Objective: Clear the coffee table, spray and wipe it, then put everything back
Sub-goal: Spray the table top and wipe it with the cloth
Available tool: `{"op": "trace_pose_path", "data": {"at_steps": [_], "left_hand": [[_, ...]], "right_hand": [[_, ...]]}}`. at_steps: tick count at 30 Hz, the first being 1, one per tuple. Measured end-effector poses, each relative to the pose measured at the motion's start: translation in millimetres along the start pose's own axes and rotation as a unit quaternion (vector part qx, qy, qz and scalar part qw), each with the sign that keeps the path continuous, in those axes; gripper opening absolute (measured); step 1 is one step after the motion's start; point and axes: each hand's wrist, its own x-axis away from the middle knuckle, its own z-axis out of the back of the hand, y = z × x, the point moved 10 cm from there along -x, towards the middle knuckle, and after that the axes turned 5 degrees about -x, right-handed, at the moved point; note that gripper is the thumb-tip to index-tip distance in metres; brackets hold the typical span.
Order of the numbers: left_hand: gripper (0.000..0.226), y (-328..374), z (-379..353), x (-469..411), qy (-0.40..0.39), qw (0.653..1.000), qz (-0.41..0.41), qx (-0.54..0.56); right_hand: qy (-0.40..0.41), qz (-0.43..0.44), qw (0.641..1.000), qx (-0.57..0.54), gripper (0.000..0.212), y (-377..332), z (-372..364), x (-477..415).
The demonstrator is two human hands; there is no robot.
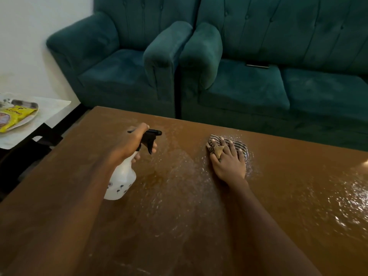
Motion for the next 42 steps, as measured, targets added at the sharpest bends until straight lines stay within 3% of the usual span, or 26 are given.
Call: {"op": "trace_pose_path", "data": {"at_steps": [7, 12, 20, 22, 26, 29, 31, 35, 39, 42], "left_hand": [[0.059, -10, 4, 13, -0.037, 0.998, -0.030, -0.042], [0.059, -33, 34, 15, -0.030, 0.999, 0.017, -0.038], [0.063, -49, 68, 13, -0.046, 0.999, -0.026, -0.012], [0.062, -47, 71, 14, -0.044, 0.998, -0.039, 0.010], [0.062, -42, 66, 17, -0.052, 0.996, -0.052, 0.043], [0.062, -41, 58, 24, -0.062, 0.996, -0.050, 0.046], [0.062, -39, 55, 29, -0.062, 0.995, -0.060, 0.055], [0.063, -34, 42, 45, -0.074, 0.993, -0.061, 0.068], [0.061, -38, 37, 68, -0.060, 0.993, -0.065, 0.072], [0.063, -38, 34, 86, -0.044, 0.993, -0.078, 0.082]], "right_hand": [[-0.005, -0.053, 0.999, -0.013, 0.058, 0, -7, 6], [0.005, -0.105, 0.994, -0.031, 0.061, -10, -11, 13], [0.013, -0.161, 0.986, -0.050, 0.066, -50, -17, 10], [-0.007, -0.114, 0.993, -0.021, 0.064, -93, -32, 7], [-0.038, 0.070, 0.996, 0.032, 0.061, -181, -68, 34], [-0.050, 0.166, 0.984, 0.047, 0.059, -187, -75, 78], [-0.049, 0.180, 0.982, 0.042, 0.059, -170, -73, 101], [0.004, 0.074, 0.996, 0.048, 0.067, -93, -37, 106], [0.013, -0.080, 0.996, 0.023, 0.061, -43, -19, 86], [-0.004, -0.049, 0.998, 0.026, 0.062, -80, -33, 87]]}}
